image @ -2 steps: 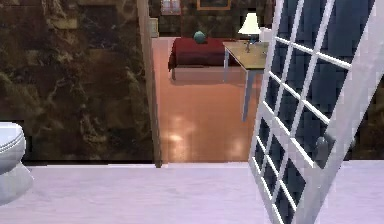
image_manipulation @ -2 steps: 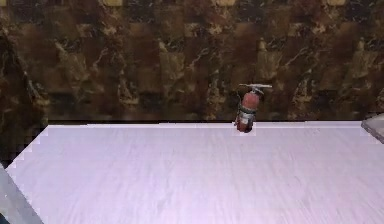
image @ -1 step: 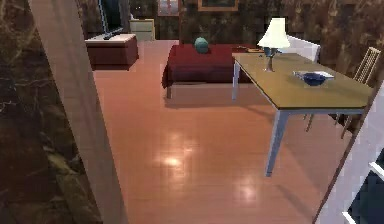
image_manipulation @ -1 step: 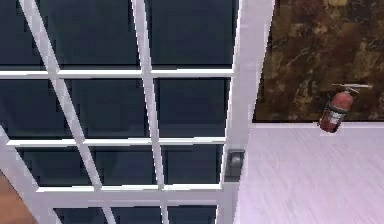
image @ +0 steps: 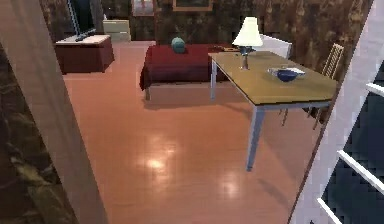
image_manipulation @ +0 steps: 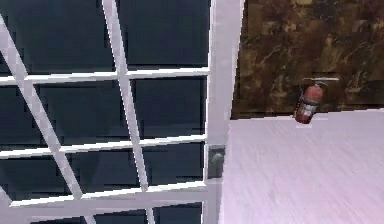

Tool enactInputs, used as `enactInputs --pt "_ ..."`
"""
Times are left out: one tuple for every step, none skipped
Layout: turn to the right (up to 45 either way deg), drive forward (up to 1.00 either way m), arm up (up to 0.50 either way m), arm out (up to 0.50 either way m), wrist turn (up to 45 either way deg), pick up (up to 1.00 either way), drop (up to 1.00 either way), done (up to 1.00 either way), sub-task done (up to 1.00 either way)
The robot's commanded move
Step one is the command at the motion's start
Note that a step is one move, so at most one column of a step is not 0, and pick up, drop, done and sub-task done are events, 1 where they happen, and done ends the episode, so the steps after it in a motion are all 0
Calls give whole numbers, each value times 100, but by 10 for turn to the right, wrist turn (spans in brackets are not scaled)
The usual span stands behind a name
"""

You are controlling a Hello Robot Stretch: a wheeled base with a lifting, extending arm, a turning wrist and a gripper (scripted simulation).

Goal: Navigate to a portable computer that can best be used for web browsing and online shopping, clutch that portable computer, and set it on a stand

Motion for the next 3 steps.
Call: enactInputs --pt "0 45 0 0 0 0 0 0 0" --pt "-240 0 0 0 0 0 0 0 0" --pt "0 100 0 0 0 0 0 0 0"
